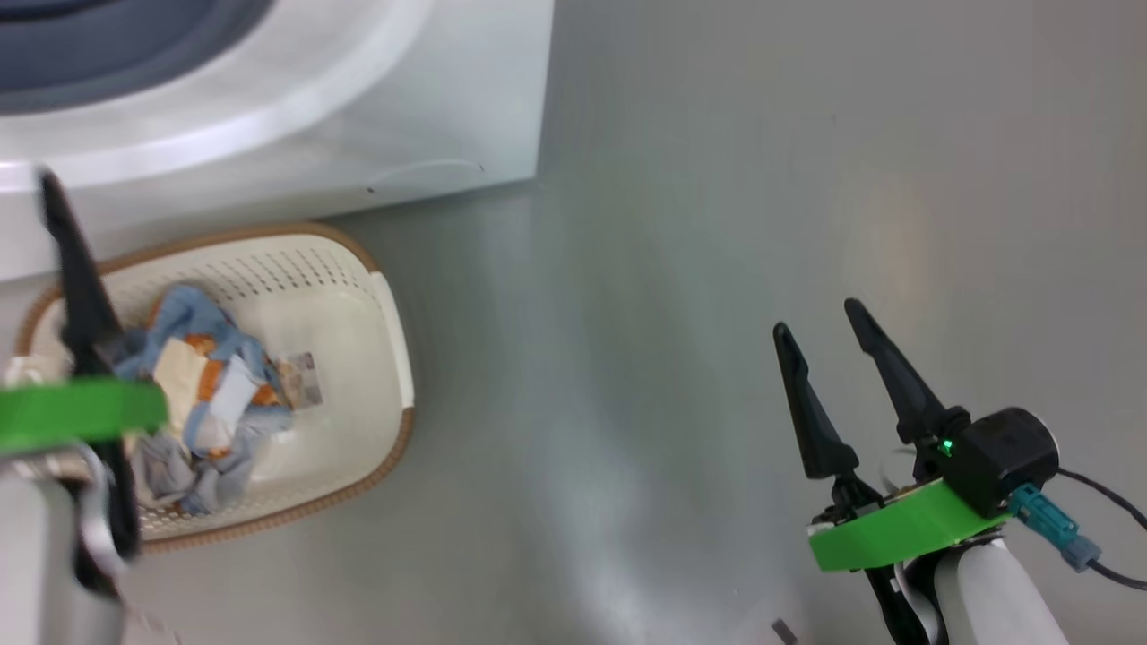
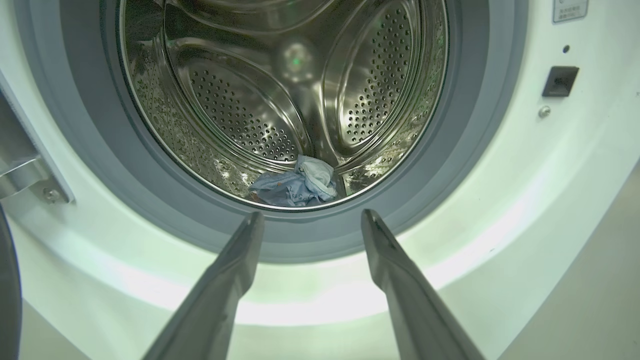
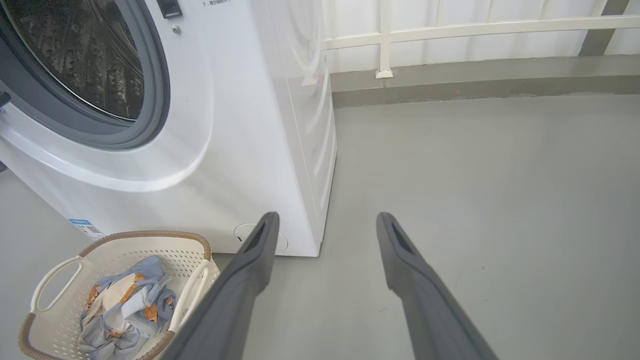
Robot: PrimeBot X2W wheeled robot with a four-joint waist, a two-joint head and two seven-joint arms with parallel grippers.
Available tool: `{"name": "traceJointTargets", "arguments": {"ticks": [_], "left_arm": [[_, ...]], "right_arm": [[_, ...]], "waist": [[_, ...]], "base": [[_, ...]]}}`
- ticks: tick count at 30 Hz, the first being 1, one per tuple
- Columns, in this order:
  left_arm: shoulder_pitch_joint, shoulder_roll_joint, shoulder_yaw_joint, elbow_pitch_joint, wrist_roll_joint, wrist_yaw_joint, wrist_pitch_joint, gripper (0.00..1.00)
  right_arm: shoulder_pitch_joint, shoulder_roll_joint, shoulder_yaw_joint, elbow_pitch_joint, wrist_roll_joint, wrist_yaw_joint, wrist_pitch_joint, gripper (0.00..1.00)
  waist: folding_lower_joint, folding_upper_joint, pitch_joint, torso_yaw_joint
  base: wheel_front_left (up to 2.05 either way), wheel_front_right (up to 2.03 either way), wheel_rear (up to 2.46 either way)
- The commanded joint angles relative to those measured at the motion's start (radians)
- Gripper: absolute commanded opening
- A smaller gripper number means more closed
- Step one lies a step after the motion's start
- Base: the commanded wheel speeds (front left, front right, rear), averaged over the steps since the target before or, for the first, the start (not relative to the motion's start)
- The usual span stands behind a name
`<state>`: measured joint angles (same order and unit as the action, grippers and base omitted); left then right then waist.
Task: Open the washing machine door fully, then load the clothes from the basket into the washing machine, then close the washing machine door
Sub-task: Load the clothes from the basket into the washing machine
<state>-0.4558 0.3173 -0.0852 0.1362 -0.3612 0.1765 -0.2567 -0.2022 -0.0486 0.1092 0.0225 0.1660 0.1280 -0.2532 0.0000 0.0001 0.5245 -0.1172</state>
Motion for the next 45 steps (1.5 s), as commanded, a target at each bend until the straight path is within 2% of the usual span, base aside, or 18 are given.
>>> {"name": "traceJointTargets", "arguments": {"ticks": [1,5,9,20,34,45], "left_arm": [[0.045,0.033,0.026,-0.036,0.016,0.020,-0.005,1.00],[0.168,0.019,0.005,-0.084,0.051,0.066,-0.003,1.00],[0.266,-0.003,-0.016,-0.119,0.052,0.082,0.000,1.00],[0.463,-0.059,-0.069,-0.165,0.021,0.083,0.000,1.00],[0.574,-0.065,-0.115,-0.159,0.011,0.076,0.018,1.00],[0.594,-0.061,-0.129,-0.176,0.012,0.084,0.028,1.00]], "right_arm": [[0.029,-0.002,0.018,-0.018,-0.013,0.003,0.000,1.00],[0.056,-0.002,0.007,-0.019,-0.025,0.003,0.018,1.00],[0.091,-0.002,0.004,-0.025,-0.039,0.003,0.040,1.00],[0.178,-0.002,0.007,-0.083,-0.066,0.003,0.099,1.00],[0.292,-0.002,-0.012,-0.159,-0.070,0.003,0.171,1.00],[0.323,-0.002,-0.009,-0.190,-0.059,0.003,0.190,1.00]], "waist": [[0.0000,-0.0001,-0.068,0.039],[0.0000,-0.0001,-0.129,0.057],[0.0000,-0.0001,-0.191,0.077],[0.0000,-0.0001,-0.345,0.130],[0.0000,-0.0001,-0.491,0.162],[0.0000,-0.0001,-0.520,0.156]], "base": [[0.00,0.00,0.00],[0.00,0.00,0.00],[0.00,0.00,0.00],[0.00,0.00,0.00],[0.00,0.00,0.00],[0.00,0.00,0.00]]}}
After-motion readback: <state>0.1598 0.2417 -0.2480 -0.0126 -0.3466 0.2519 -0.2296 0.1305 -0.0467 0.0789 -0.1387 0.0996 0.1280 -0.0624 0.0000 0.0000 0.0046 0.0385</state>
